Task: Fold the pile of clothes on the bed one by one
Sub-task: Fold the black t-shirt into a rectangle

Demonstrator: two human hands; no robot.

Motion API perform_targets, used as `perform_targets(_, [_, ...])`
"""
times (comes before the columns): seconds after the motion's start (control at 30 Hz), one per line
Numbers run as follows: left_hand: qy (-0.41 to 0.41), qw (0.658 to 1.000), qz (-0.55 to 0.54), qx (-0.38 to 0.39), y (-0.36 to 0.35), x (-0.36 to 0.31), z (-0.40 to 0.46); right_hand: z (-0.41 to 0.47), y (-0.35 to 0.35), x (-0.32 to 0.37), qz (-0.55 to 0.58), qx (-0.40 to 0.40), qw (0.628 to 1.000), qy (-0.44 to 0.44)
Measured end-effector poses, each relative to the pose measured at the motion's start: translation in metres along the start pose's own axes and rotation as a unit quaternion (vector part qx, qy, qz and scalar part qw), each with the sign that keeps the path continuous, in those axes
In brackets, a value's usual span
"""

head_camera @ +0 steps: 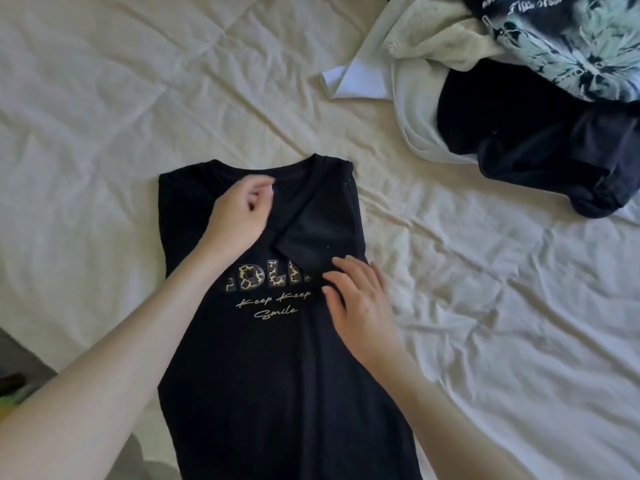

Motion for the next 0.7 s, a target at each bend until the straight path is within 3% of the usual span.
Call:
perform_targets(0.07, [-0.001, 0.997, 0.027, 0.076, -0.023, -0.020, 0.022, 0.000, 0.006, -0.008, -0.024, -0.042, 0.997, -0.062])
perform_targets(0.17, [0.015, 0.989, 0.048, 0.140, -0.059, -0.039, 0.042, 0.008, 0.011, -0.022, 0.032, 0.012, 0.973, -0.228])
perform_targets(0.23, [0.025, 0.993, 0.035, 0.114, -0.075, -0.044, 0.048, 0.015, 0.006, -0.030, 0.048, 0.066, 0.950, -0.301])
perform_targets(0.3, [0.017, 0.996, 0.047, 0.071, -0.087, -0.045, 0.051, 0.024, 0.003, -0.034, 0.042, 0.096, 0.944, -0.313])
perform_targets(0.43, [-0.028, 0.996, 0.080, 0.022, -0.100, -0.048, 0.050, 0.032, 0.010, -0.046, 0.102, 0.049, 0.925, -0.363])
perform_targets(0.57, [-0.086, 0.988, 0.127, -0.003, -0.097, -0.045, 0.043, 0.023, 0.012, -0.048, 0.101, 0.040, 0.950, -0.293])
perform_targets(0.7, [-0.161, 0.974, 0.150, -0.061, -0.078, -0.031, 0.012, 0.009, 0.011, -0.027, -0.071, 0.003, 0.993, -0.094])
Point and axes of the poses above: each hand's wrist, its own z-axis towards the middle knuckle, its own y-axis out of the back of the hand, x = y × z, the point moved 2 cm from there along z, towards the middle knuckle, and after that the axes turned 4 degrees about y, right-handed, at the moved point
